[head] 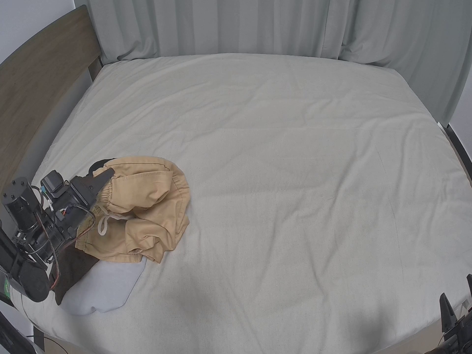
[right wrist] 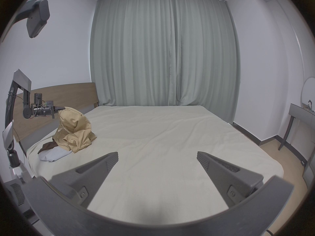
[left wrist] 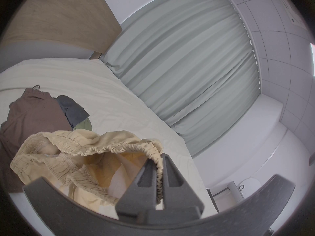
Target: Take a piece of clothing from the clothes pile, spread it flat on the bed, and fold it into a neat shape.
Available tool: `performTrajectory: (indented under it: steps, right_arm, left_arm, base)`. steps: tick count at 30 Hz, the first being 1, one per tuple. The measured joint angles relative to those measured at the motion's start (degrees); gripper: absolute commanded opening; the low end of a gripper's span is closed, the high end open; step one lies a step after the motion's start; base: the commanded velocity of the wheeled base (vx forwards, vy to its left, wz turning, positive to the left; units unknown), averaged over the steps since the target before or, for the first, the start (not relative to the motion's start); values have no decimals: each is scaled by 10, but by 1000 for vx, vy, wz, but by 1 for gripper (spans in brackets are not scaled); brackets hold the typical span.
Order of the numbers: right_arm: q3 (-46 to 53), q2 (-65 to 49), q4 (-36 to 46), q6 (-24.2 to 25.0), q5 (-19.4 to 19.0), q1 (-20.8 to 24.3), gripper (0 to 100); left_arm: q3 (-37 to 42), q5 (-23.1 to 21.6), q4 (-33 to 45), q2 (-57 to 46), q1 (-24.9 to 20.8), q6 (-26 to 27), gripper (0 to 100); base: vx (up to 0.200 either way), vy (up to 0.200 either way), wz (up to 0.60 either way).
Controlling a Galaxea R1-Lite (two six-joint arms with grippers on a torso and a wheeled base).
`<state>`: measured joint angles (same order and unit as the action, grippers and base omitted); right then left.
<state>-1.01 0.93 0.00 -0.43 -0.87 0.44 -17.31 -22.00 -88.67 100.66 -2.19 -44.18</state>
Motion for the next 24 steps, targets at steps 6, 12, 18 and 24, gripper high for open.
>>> performTrajectory:
  steps: [6, 12, 18, 24]
  right_arm:
    - [0, 0, 0, 0, 1, 0, 100]
    - [0, 0, 0, 0, 1, 0, 100]
    - [0, 0, 0, 0, 2, 0, 100]
    - [0, 0, 0, 1, 2, 0, 100]
  left_arm:
    - [18, 35, -1, -15, -28, -24, 0]
    - [21, 93, -1, -43, -64, -77, 0]
    - [20, 144, -1, -78, -111, -98, 0]
    - [14, 193, 0, -123, -167, -120, 0]
  base:
    - [0, 0, 0]
    - [0, 0, 0]
    - [0, 0, 0]
    - [0, 0, 0]
